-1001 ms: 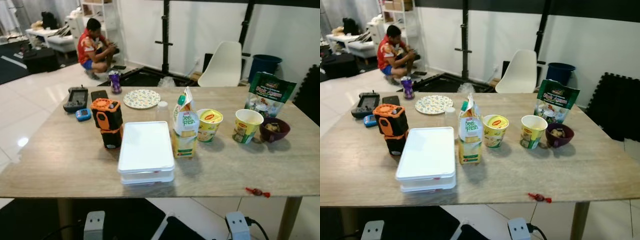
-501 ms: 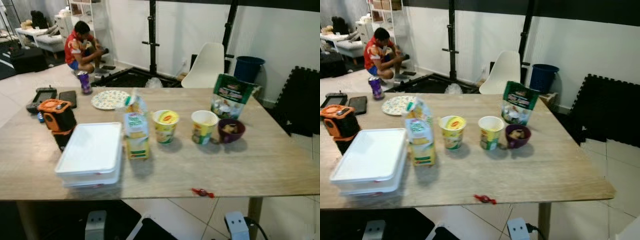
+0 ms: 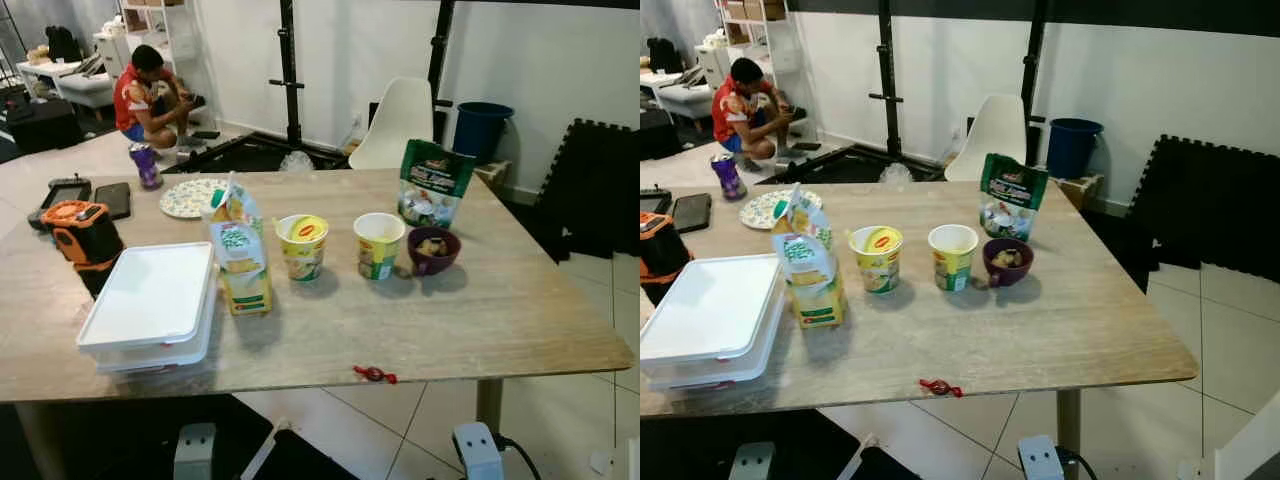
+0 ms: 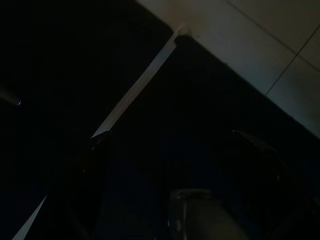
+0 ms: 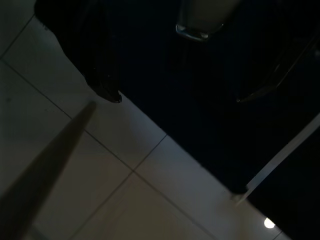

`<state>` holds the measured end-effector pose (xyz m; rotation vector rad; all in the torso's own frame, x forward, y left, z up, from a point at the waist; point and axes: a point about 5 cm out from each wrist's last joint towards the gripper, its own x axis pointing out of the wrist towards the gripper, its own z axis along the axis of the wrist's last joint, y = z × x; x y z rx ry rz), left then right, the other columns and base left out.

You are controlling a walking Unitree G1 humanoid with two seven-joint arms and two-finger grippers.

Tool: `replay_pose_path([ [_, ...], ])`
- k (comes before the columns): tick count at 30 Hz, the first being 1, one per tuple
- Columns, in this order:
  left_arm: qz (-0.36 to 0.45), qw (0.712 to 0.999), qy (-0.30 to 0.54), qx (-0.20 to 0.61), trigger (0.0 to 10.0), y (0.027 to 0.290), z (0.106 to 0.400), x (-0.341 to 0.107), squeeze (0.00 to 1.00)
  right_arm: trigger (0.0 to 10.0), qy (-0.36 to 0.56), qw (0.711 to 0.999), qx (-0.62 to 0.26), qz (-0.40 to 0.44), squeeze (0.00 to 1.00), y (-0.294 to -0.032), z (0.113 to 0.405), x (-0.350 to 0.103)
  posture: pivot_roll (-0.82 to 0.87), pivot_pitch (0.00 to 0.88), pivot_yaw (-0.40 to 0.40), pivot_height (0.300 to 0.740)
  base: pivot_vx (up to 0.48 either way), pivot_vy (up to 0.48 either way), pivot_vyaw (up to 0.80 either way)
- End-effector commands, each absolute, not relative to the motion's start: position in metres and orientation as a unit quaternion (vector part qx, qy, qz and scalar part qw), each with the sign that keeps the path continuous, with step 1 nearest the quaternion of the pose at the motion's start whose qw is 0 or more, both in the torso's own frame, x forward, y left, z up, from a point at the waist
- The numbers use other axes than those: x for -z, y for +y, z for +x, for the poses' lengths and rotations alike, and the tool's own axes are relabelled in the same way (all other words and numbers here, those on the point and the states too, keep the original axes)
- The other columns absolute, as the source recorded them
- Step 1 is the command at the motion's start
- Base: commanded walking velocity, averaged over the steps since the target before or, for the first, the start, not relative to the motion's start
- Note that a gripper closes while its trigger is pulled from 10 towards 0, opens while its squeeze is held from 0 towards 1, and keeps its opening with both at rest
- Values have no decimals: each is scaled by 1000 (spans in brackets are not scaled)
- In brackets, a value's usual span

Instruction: Restocking fridge

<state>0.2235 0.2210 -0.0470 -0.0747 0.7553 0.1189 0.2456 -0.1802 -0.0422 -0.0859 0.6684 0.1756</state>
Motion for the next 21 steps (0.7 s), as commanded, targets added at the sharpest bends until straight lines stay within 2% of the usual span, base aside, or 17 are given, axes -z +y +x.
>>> replay_pose_path([
  [1, -29, 923, 378, -65, 10000, 228, 216, 50, 0, 10000, 339, 932, -114, -58, 0, -184, 244, 43, 48, 107, 12, 734, 0, 0, 0],
  [2, -29, 923, 378, -65, 10000, 228, 216, 50, 0, 10000, 339, 932, -114, -58, 0, -184, 244, 43, 48, 107, 12, 734, 0, 0, 0],
  [5, -28, 922, 380, -71, 10000, 231, 211, 51, 0, 10000, 344, 910, -217, -80, 0, -187, 245, 38, 47, 108, 14, 734, 0, 0, 0],
  [6, -27, 921, 381, -72, 10000, 232, 210, 52, 0, 10000, 338, 902, -257, -73, 0, -186, 246, 34, 45, 109, 17, 734, 0, 0, 0],
  [7, -24, 921, 382, -74, 10000, 233, 208, 52, 0, 10000, 320, 883, -340, -56, 0, -184, 249, 23, 45, 109, 17, 734, 0, 0, 0],
  [10, -23, 920, 384, -75, 10000, 234, 208, 53, 0, 10000, 309, 868, -386, -47, 0, -183, 251, 15, 38, 106, 19, 734, 0, 0, 0],
  [12, -23, 920, 384, -75, 10000, 234, 208, 53, 0, 10000, 288, 845, -451, -19, 0, -183, 254, -3, 35, 99, 17, 734, 0, 0, 0],
  [13, -23, 920, 384, -75, 10000, 234, 208, 53, 0, 10000, 288, 845, -451, -19, 0, -183, 254, -3, 35, 99, 17, 734, 0, 0, 0],
  [14, -23, 920, 384, -75, 10000, 233, 208, 53, 0, 10000, 268, 827, -494, -1, 0, -181, 254, -18, 33, 95, 16, 734, 0, 0, 0],
  [15, -23, 920, 384, -75, 10000, 233, 208, 53, 0, 10000, 268, 827, -494, -1, 0, -181, 254, -18, 33, 95, 16, 734, 0, 0, 0],
  [18, -26, 921, 382, -73, 10000, 229, 210, 53, 0, 10000, 187, 764, -612, 77, 0, -165, 248, -80, 32, 83, 11, 734, 0, 0, 0],
  [21, -27, 921, 382, -73, 10000, 229, 211, 53, 0, 10000, 170, 749, -634, 91, 0, -161, 246, -93, 32, 83, 11, 734, 0, 0, 0],
])
